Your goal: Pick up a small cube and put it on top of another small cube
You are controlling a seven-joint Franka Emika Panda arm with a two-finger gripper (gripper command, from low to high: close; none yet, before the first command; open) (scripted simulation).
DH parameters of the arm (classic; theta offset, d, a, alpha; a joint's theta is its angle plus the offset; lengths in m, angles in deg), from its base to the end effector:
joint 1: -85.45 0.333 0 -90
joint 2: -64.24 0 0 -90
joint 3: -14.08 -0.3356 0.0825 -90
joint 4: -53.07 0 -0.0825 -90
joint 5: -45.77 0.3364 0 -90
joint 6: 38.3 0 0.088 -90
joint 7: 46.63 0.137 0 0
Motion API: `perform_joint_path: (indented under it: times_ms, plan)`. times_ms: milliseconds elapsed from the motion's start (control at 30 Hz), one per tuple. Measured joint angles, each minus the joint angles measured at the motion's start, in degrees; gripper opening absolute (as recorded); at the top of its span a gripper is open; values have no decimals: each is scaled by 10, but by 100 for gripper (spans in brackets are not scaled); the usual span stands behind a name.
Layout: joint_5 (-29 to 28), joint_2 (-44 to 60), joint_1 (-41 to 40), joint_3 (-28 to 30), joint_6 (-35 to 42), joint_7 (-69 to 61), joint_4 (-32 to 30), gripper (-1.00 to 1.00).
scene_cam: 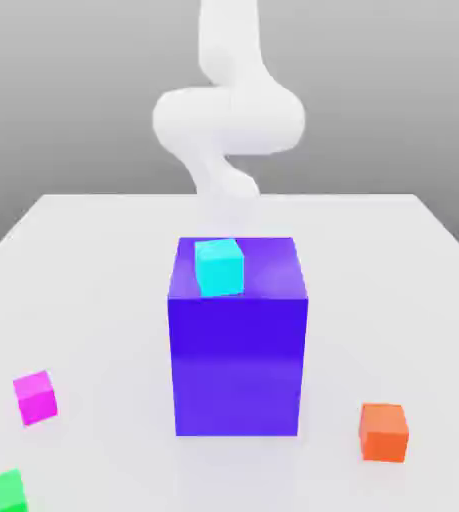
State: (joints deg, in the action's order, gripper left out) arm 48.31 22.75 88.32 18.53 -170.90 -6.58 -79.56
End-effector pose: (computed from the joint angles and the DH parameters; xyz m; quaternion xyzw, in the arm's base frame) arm 0.3345 -0.0182 0.6696 -0.8706 0.3398 -0.3169 0.1614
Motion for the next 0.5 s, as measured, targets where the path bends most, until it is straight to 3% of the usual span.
perform_joint_path:
  times_ms: [267,500]
  plan:
    - [97,140,82,140,-27,-198,-27,0]
    - [201,265,118,228,-46,-383,-50,0]
